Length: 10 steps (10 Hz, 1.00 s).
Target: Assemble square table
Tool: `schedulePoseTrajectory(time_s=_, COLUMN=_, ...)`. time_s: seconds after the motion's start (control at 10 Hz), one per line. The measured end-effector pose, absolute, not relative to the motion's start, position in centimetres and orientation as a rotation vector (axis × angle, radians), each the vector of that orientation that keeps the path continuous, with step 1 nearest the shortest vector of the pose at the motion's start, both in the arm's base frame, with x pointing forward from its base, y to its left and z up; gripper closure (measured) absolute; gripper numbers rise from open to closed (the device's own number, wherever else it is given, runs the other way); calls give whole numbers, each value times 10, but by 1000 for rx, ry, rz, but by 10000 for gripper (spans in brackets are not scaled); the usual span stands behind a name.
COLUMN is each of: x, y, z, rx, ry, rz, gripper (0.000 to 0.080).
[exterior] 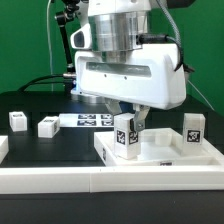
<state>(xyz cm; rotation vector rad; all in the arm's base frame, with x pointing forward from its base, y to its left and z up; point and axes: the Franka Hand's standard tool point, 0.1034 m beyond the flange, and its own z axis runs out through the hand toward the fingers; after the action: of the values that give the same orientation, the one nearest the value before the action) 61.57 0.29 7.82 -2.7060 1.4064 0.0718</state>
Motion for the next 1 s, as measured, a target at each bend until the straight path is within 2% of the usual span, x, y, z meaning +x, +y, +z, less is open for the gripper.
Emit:
schedulePoseTrajectory(time_s=0.1, x=616, y=3, z=78, rx=-2714, ry=1390, rz=71, gripper=463)
schedulePoseTrajectory(time_s=0.2, x=616, y=4, z=78, rx=-2738, ry=1349, rz=71, gripper=294)
schedulePoseTrajectory(time_s=0.3, x=617, y=8, z=80, rx=-2757, ry=1322, rz=71, gripper=195)
schedulePoseTrajectory(time_s=0.6, x=618, y=9, z=80, rx=-2894, ry=986, rz=48, gripper=153)
schedulePoseTrajectory(time_s=1.0, x=617, y=9, z=80, rx=-3022, ry=566, rz=30, gripper=150)
